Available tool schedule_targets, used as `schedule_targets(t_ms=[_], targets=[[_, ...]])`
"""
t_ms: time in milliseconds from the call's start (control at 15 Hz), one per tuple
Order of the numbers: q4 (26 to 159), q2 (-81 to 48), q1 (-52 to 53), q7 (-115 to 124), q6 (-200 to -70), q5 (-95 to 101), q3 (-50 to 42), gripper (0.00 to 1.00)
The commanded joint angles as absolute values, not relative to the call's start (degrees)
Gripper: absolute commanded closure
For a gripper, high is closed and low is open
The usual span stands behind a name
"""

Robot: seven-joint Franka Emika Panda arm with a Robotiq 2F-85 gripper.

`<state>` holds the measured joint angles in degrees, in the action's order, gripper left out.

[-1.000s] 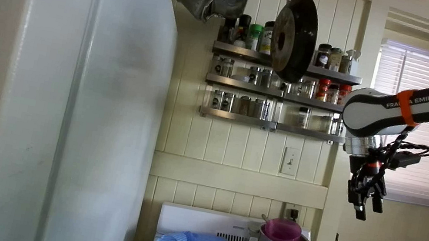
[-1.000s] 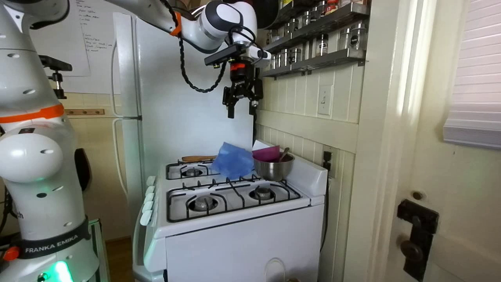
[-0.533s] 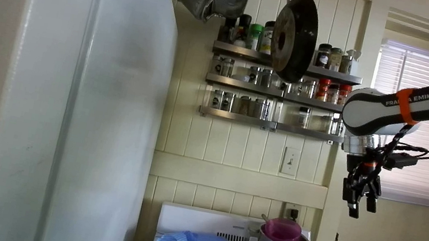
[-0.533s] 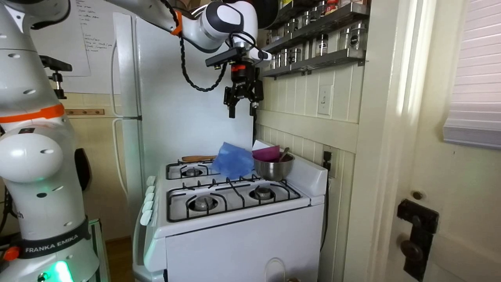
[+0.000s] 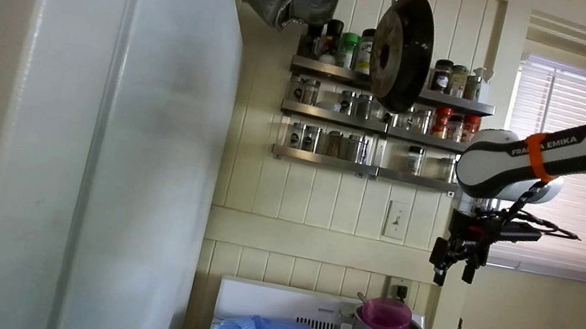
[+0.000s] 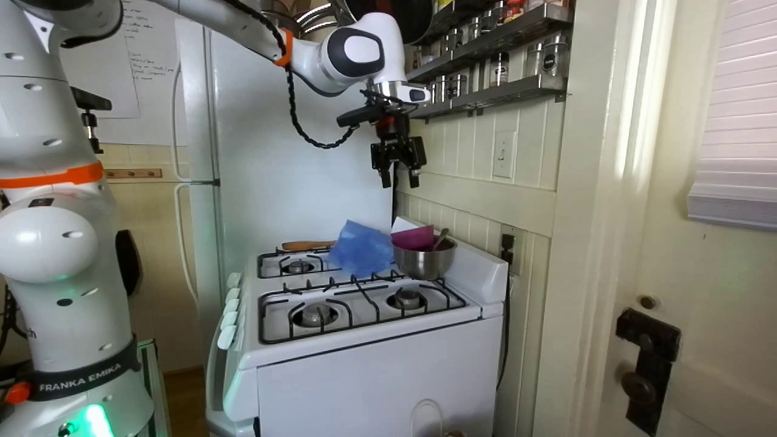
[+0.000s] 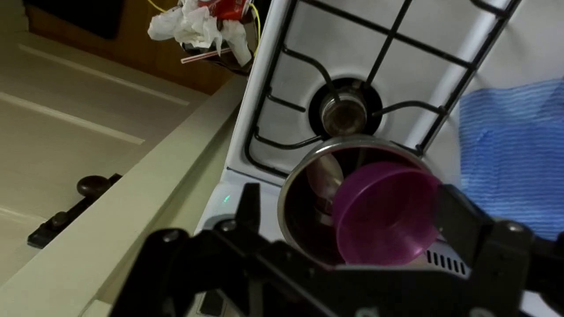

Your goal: Put the purple bowl and silver spoon on the left side of the stovetop.

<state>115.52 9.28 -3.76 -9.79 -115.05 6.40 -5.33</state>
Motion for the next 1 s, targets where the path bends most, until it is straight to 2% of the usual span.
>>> schedule_targets(t_ms=[0,200,933], targets=[[115.6,5.0,-4.4,-8.0,-119.3,5.0,-5.8,0.00],[114.2,1.8,-4.1,-11.9,-116.3,1.7,-6.0,0.00],[114.6,1.8,-4.4,-10.6,-117.9,3.2,-5.6,0.00]])
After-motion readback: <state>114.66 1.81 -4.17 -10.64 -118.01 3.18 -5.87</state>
